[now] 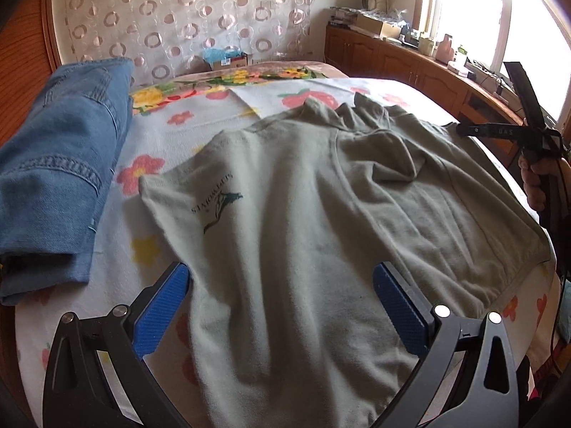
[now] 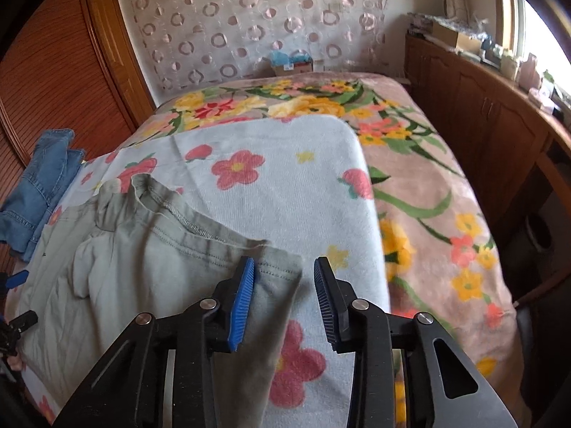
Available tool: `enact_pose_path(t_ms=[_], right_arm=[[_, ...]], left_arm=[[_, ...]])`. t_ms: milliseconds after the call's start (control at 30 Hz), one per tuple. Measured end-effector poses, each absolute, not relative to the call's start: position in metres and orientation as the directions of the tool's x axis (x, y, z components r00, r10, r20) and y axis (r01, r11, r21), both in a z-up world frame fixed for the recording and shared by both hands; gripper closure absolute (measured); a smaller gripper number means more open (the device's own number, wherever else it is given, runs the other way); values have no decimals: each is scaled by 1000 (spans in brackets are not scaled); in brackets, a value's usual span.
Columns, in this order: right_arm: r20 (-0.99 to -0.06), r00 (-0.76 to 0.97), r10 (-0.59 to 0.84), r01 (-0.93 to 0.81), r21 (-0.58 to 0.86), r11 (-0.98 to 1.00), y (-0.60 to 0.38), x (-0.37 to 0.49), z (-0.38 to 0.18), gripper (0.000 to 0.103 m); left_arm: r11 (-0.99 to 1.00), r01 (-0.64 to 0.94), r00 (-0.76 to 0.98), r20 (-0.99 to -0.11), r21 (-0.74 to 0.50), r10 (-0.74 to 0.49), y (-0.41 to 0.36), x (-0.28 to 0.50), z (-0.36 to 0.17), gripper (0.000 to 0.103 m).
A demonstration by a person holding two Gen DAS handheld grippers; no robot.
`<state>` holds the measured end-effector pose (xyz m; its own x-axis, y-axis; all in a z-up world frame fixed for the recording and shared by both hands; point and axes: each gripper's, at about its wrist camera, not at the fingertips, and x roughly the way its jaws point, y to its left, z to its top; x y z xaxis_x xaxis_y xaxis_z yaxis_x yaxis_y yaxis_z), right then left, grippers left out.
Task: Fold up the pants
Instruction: 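Move both grippers toward the grey-green pants lying flat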
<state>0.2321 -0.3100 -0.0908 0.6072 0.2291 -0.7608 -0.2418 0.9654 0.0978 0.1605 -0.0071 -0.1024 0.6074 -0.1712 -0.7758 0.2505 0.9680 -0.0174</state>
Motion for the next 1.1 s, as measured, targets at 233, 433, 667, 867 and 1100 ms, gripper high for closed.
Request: enact_pose_path(t_ms=[233,433,667,867,1100], right_arm=[[-728,654,206,-239,60,969,-317,213,-63,97],[-717,695,57,-111,-28,993,-330,199,-52,91],[-684,720,118,-157,4,988,-327,153,-36,60],[-678,686,264,-341,21,940,-302,93,-43,46],[-710,653,264,-413,-42,910,-291,49,-52,43]], left_arm=[[970,242,572,-806,-13,-154,-5,165,-110,0],[971,240,576,-804,-4,-146,-6,164,-111,0],[971,241,576,-805,-3,-145,-6,164,-111,0],[971,240,576,-805,-3,-144,-6,164,-111,0],[966,258,550,-821,-6,-152,-3,166,-106,0]])
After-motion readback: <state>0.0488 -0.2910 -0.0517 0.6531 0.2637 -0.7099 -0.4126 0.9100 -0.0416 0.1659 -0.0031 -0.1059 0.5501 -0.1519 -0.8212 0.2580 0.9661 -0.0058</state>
